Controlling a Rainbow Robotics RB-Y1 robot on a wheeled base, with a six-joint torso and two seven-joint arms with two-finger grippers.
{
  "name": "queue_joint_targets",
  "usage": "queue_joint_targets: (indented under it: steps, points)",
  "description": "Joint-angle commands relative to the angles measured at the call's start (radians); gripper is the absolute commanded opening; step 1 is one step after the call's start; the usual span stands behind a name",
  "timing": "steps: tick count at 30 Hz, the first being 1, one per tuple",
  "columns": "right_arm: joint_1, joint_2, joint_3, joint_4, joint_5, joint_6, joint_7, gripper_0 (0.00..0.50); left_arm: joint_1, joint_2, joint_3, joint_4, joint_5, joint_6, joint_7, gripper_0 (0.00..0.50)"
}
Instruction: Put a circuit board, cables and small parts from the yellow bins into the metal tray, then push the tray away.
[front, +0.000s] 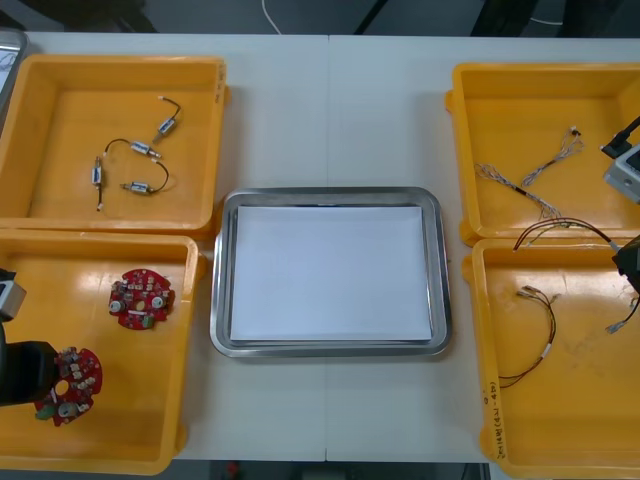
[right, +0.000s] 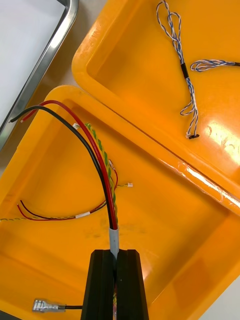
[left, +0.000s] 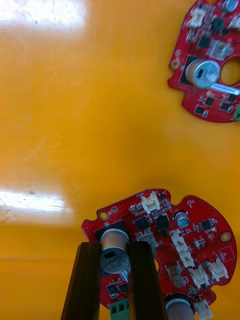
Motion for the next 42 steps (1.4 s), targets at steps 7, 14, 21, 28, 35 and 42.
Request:
queue_joint_targets:
  steps: [7, 14, 21, 28, 35, 42]
  points:
    - [-0.025, -0.036, 0.009, -0.003, 0.001, 0.003, 0.042, 0.0, -0.166, -0.015, 0.076, -0.104, 0.043, 0.209, 0.055, 0.0]
    - [-0.025, -0.036, 0.009, -0.003, 0.002, 0.003, 0.043, 0.0, -0.271, -0.009, 0.048, -0.151, 0.053, 0.313, 0.072, 0.0]
    - [-0.025, -0.036, 0.009, -0.003, 0.002, 0.003, 0.043, 0.0, -0.409, -0.006, -0.05, -0.164, 0.053, 0.385, 0.087, 0.001]
    - [-0.025, -0.035, 0.009, -0.003, 0.002, 0.003, 0.043, 0.0, -0.525, -0.006, -0.172, -0.162, 0.048, 0.399, 0.11, 0.0]
    - [-0.025, -0.036, 0.009, -0.003, 0.002, 0.003, 0.043, 0.0, -0.666, -0.034, -0.358, -0.148, 0.02, 0.4, 0.149, 0.0]
    - [-0.025, -0.036, 0.009, -0.003, 0.002, 0.003, 0.045, 0.0, -0.777, -0.081, -0.493, -0.092, -0.023, 0.4, 0.17, 0.0]
